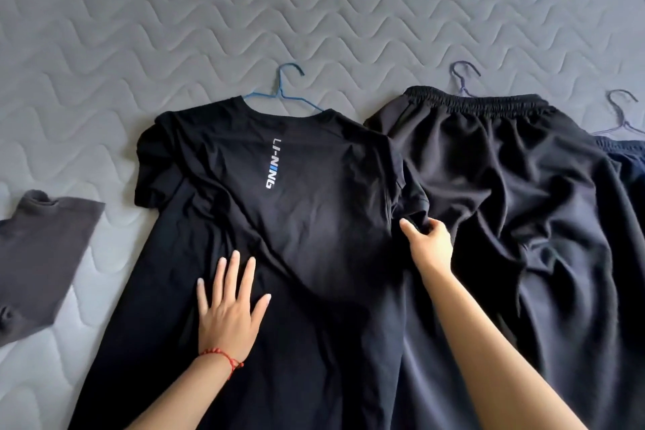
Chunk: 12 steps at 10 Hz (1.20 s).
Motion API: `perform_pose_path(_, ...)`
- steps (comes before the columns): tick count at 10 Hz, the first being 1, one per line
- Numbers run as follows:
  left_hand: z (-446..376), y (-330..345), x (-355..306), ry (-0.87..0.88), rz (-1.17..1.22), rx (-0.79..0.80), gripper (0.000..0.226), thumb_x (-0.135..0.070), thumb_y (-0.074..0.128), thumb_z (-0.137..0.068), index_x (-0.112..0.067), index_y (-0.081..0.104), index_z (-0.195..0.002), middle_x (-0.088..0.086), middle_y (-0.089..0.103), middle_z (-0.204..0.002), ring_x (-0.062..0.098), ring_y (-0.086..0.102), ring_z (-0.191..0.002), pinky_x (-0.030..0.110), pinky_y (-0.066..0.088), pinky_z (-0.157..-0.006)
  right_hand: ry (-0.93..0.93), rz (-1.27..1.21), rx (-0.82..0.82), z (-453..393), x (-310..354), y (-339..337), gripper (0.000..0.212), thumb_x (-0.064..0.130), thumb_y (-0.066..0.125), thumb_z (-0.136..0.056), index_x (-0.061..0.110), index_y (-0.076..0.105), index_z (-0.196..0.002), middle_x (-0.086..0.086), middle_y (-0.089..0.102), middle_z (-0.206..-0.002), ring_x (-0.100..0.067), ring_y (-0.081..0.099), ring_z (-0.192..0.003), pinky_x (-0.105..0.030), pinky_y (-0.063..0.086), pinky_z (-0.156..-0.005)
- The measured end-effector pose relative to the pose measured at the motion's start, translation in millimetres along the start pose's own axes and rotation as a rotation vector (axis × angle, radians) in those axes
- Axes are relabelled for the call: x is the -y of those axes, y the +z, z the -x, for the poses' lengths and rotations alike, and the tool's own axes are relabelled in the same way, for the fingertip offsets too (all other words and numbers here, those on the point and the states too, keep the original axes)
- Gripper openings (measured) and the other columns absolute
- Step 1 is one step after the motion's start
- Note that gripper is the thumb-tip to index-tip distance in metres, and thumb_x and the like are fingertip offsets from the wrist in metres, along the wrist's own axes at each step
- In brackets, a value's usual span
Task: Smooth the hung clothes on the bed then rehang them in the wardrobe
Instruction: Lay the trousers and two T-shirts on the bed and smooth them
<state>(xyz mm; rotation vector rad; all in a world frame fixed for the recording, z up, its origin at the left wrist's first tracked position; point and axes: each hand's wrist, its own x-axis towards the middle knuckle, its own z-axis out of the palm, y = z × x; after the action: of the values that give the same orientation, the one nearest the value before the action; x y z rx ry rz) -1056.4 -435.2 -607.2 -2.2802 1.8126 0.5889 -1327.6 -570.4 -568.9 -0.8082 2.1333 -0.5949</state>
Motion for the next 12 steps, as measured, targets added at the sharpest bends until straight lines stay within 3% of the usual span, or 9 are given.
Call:
perform_pose_path(2,-2.1,2.4,0.6,-0.012,-0.012,0.002,0.074,-0.060,0.000,-0.089,-0.018,0.035,-0.139,0.010,0.039,-0.146,0.025,0.025,-0.136,0.059,0.031,-0.102,-0.025,-0.172,-0.083,-2.4,-12.6,-6.5,0.028,0.030,0.064,-0.080,0.004,0.061,-0.072,-0.002,0.057,-0.066,-0.015,0.053,-0.071,-0.036,0.043,-0.071)
perform_pose_path(3,-2.4,1.0,0.3,-0.012,-0.008,0.018,0.074,-0.060,0.000,-0.089,-0.018,0.035,-0.138,0.011,0.039,-0.146,0.026,0.026,-0.136,0.059,0.031,-0.102,0.068,-0.337,-0.261,3.9,-24.2,-27.8,0.035,0.026,0.060,-0.080,0.017,0.042,-0.052,0.002,0.038,-0.053,-0.012,0.036,-0.058,-0.036,0.034,-0.061)
perform_pose_path(4,-2.5,0.1,-0.7,-0.018,-0.007,0.026,0.075,-0.060,0.000,-0.089,-0.017,0.036,-0.138,0.012,0.040,-0.146,0.026,0.026,-0.135,0.060,0.031,-0.102,0.142,-0.287,-0.294,6.6,-42.5,-47.4,0.039,0.019,0.061,-0.080,0.013,0.034,-0.053,-0.001,0.033,-0.055,-0.014,0.031,-0.055,-0.032,0.033,-0.058)
perform_pose_path(5,-2.8,0.4,-1.1,-0.023,-0.011,0.030,0.074,-0.061,0.000,-0.089,-0.017,0.035,-0.138,0.012,0.040,-0.145,0.026,0.026,-0.135,0.060,0.030,-0.102,0.157,-0.342,-0.160,2.5,-50.4,-55.7,0.024,0.011,0.066,-0.077,0.014,0.047,-0.063,-0.003,0.047,-0.064,-0.019,0.047,-0.068,-0.028,0.042,-0.057)
perform_pose_path(6,-3.1,1.1,-1.3,-0.027,-0.016,0.026,0.074,-0.061,0.000,-0.089,-0.018,0.033,-0.138,0.012,0.040,-0.146,0.026,0.026,-0.135,0.059,0.030,-0.102,0.183,-0.469,0.012,-3.1,-42.6,-59.1,0.015,0.004,0.067,-0.077,0.015,0.057,-0.073,-0.006,0.056,-0.069,-0.019,0.055,-0.057,-0.022,0.045,-0.042)
perform_pose_path(7,-3.3,1.8,-1.2,-0.028,-0.016,0.023,0.074,-0.062,0.000,-0.088,-0.018,0.034,-0.138,0.011,0.039,-0.146,0.026,0.025,-0.136,0.059,0.029,-0.102,0.258,-0.561,0.167,-5.2,-32.3,-63.6,0.007,0.007,0.069,-0.075,0.012,0.066,-0.080,-0.006,0.068,-0.066,-0.015,0.064,-0.050,-0.022,0.051,-0.044)
perform_pose_path(10,-2.9,2.8,-1.9,-0.037,-0.035,0.022,0.076,-0.062,-0.002,-0.088,-0.018,0.033,-0.138,0.011,0.038,-0.146,0.026,0.023,-0.136,0.058,0.027,-0.103,0.211,-0.801,0.166,-5.0,-14.1,-93.6,0.033,0.008,0.064,-0.075,0.002,0.064,-0.108,-0.017,0.070,-0.093,-0.032,0.069,-0.076,-0.047,0.057,-0.068)
perform_pose_path(11,-3.1,2.9,-2.2,-0.037,-0.038,0.020,0.076,-0.062,-0.002,-0.088,-0.018,0.033,-0.138,0.011,0.038,-0.146,0.026,0.023,-0.136,0.059,0.028,-0.103,0.167,-0.848,0.178,-10.6,-12.0,-104.3,0.020,0.007,0.062,-0.080,0.012,0.067,-0.098,-0.010,0.072,-0.085,-0.025,0.069,-0.073,-0.043,0.058,-0.071)
perform_pose_path(12,-2.8,2.8,-2.2,-0.039,-0.041,0.020,0.076,-0.062,-0.001,-0.088,-0.017,0.034,-0.138,0.012,0.038,-0.146,0.026,0.023,-0.136,0.059,0.028,-0.103,0.223,-0.883,0.059,-22.6,-26.0,-107.6,0.019,0.007,0.067,-0.076,0.015,0.069,-0.094,-0.013,0.069,-0.105,-0.025,0.067,-0.088,-0.043,0.054,-0.086)
